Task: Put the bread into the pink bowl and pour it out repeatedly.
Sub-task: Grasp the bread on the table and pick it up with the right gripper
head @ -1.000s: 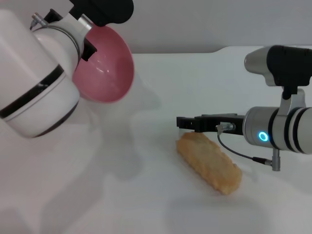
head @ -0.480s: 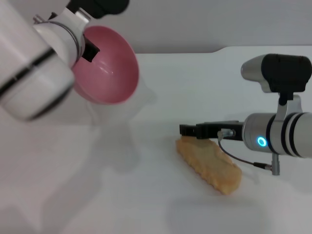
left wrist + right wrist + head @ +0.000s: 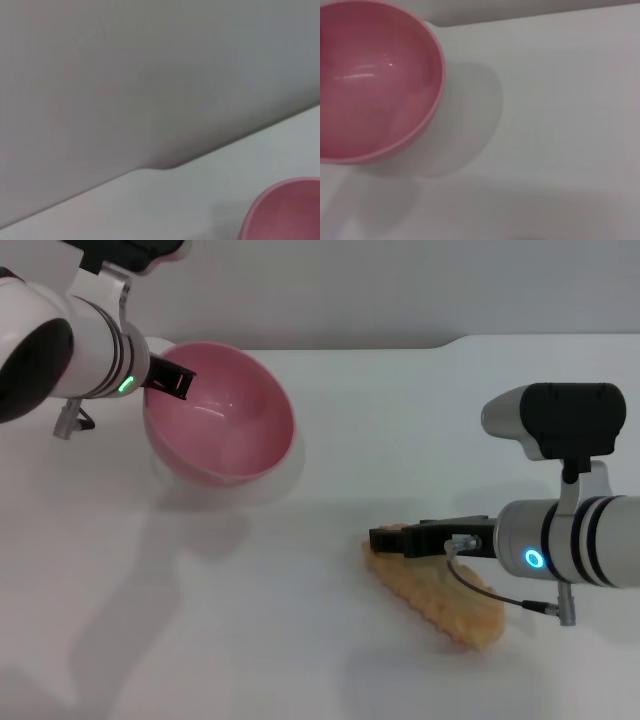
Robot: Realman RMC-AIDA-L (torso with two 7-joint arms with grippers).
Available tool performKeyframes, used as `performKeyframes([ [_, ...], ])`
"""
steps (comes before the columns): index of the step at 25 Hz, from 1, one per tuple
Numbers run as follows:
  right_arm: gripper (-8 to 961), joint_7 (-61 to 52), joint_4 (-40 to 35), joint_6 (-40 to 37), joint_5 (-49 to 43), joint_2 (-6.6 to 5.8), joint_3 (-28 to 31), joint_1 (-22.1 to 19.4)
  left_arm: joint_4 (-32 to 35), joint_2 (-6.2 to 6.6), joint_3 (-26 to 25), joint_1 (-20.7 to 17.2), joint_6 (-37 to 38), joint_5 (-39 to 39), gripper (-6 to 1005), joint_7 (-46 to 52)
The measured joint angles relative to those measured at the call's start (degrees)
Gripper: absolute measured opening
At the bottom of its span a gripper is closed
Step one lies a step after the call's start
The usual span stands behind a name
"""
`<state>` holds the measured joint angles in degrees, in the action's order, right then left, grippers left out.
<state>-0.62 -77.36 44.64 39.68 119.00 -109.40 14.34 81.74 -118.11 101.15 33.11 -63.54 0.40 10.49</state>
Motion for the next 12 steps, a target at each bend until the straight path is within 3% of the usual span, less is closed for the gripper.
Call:
performKeyframes([
  [12,760,-0.77,2.26,-0.05,0.24,-0.08,-0.77,1.64,-0.34,-0.05,0.64,0.42,0.10,0.00,51,-0.94],
])
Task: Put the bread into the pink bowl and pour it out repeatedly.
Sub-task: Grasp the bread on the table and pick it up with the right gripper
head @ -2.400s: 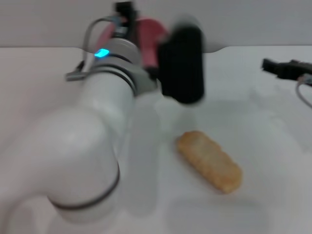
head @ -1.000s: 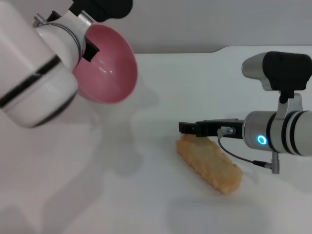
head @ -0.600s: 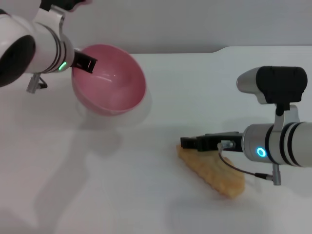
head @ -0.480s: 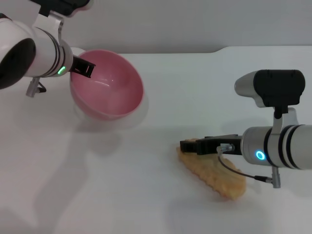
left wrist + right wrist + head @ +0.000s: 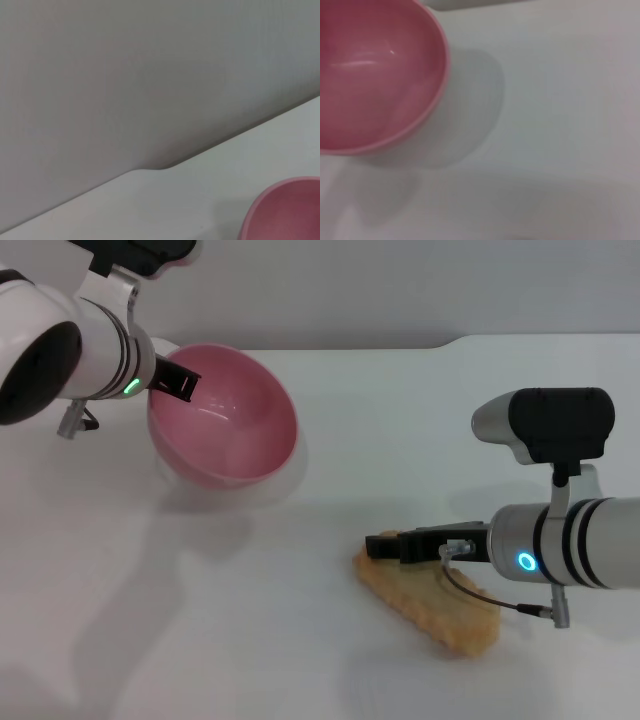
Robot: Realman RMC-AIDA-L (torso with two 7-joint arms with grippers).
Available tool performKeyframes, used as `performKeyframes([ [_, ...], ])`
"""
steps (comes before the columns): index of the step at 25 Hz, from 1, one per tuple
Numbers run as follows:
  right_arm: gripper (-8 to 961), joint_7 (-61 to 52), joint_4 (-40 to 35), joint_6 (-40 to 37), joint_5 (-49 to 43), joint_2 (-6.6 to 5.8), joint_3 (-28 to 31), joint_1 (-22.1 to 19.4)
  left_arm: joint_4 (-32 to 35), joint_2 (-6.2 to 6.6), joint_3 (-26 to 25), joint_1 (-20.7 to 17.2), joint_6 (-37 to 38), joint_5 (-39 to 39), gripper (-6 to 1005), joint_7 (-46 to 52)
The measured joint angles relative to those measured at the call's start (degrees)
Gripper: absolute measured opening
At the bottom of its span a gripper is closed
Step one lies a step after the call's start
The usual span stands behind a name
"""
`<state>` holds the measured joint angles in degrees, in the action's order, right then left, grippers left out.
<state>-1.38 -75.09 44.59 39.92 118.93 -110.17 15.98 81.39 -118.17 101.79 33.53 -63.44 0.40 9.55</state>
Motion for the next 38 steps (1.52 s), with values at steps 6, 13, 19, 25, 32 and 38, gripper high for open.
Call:
performKeyframes([
  [6,759,-0.32,1.31,-0.01,0.81,0.03,-0.60,1.37,0.07,-0.01,0.00,0.20,-0.06,0.06,51,-0.56],
  [13,759,-0.12,3.02,-0.28,2.75,-0.01,-1.42,3.25,0.17,0.01,0.08,0.27,-0.15,0.30,51,-0.58],
  [19,759,0.90,7.92,-0.53,6.09,-0.15,-1.23,6.32,0.18,0.03,0.14,0.26,-0.11,0.45,52,-0.74],
  [25,758,2.25,7.59,0.17,6.59,-0.17,-1.64,6.77,0.18,0.05,0.04,0.23,-0.03,0.43,52,-1.43],
  [32,653,5.46,4.43,0.29,6.13,-0.14,-1.80,5.17,0.37,0.05,0.05,0.12,-0.05,0.47,52,-1.55],
  [38,542,5.78,1.69,0.32,5.36,-0.40,-0.66,4.88,0.80,0.04,-0.39,-0.32,0.51,0.49,52,-2.09],
])
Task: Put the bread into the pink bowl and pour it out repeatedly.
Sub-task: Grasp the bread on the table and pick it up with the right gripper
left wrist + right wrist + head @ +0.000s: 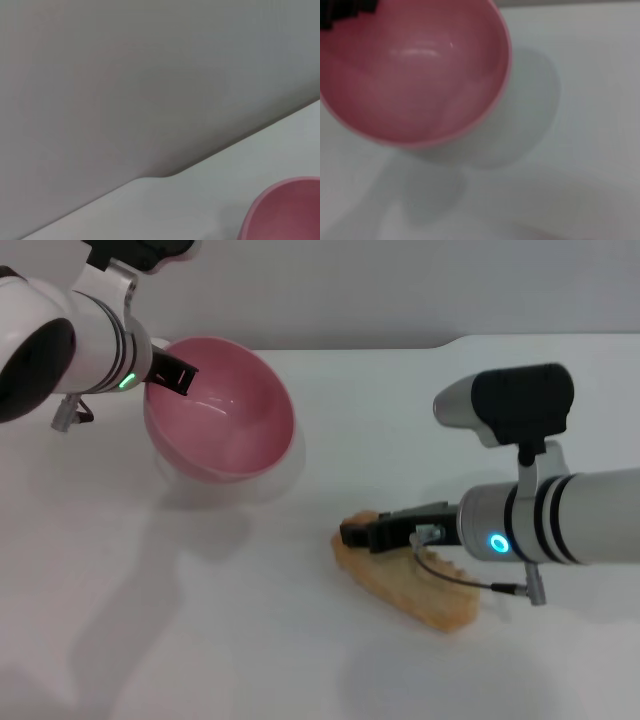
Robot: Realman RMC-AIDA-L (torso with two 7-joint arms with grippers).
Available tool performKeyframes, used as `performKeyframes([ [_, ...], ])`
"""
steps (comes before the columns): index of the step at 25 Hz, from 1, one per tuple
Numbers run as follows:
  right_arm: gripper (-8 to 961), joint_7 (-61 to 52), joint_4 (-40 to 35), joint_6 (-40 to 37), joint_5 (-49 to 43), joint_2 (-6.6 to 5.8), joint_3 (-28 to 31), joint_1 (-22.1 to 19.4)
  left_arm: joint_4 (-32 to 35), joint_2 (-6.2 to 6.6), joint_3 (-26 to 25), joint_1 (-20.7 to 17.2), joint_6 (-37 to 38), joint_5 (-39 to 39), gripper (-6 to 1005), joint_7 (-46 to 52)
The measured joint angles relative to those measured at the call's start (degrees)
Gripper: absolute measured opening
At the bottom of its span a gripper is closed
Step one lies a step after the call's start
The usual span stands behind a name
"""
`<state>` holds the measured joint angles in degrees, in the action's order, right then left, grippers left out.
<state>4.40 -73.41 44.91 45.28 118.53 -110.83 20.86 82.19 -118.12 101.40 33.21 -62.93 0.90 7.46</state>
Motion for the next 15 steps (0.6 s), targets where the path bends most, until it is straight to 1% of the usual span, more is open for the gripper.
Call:
performKeyframes([
  [10,442,0.64,-8.65,2.01,-3.00,-0.02,3.62,-0.58,-0.38,-0.06,0.04,0.01,0.83,-0.55,51,-0.75],
  [15,399,1.73,-14.09,3.36,-4.95,-0.02,6.69,-1.25,-0.40,-0.04,0.01,-0.21,0.84,-2.19,51,-0.83],
])
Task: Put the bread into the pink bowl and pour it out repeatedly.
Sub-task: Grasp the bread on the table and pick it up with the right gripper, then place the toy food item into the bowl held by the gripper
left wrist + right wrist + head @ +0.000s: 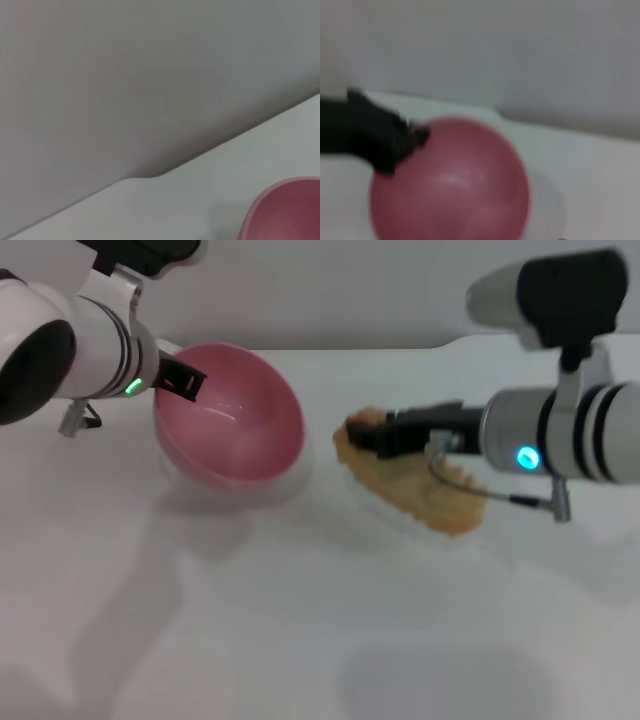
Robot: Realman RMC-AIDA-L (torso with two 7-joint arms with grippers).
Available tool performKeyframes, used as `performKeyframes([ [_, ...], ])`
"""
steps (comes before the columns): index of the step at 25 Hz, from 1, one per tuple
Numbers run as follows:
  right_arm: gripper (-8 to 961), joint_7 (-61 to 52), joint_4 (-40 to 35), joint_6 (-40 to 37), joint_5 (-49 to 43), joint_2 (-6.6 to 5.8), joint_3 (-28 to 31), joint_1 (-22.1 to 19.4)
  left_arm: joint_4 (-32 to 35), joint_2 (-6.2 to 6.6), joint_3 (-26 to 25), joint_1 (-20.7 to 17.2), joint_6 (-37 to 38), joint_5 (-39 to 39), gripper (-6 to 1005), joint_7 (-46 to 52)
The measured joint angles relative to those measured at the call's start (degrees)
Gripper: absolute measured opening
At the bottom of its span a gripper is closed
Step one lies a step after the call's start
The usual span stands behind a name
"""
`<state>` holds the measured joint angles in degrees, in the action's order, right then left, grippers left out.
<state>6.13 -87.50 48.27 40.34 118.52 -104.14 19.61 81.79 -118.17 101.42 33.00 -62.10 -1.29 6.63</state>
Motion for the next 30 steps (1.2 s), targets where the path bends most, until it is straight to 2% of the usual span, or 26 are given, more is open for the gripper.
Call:
performKeyframes([
  [7,339,2.51,-6.28,0.33,-1.91,0.13,4.42,0.63,-0.06,-0.04,0.74,-0.11,0.54,-4.75,51,-1.64],
  [13,300,3.72,-8.80,-0.93,-1.93,0.23,4.97,1.65,0.08,-0.15,3.25,-0.14,3.37,-9.33,51,-1.71],
  [20,253,4.26,-7.01,-4.40,-1.39,0.37,3.55,1.68,0.28,-0.26,6.41,0.26,6.66,-12.88,52,-1.67],
  [27,208,4.45,-3.89,-7.50,-1.36,0.39,0.29,1.71,0.57,-0.19,6.72,0.45,7.43,-13.90,52,-1.67],
  [30,212,5.40,-2.04,-11.11,-1.60,0.40,-1.18,1.41,1.03,-0.19,6.71,0.34,7.50,-14.03,51,-1.66],
])
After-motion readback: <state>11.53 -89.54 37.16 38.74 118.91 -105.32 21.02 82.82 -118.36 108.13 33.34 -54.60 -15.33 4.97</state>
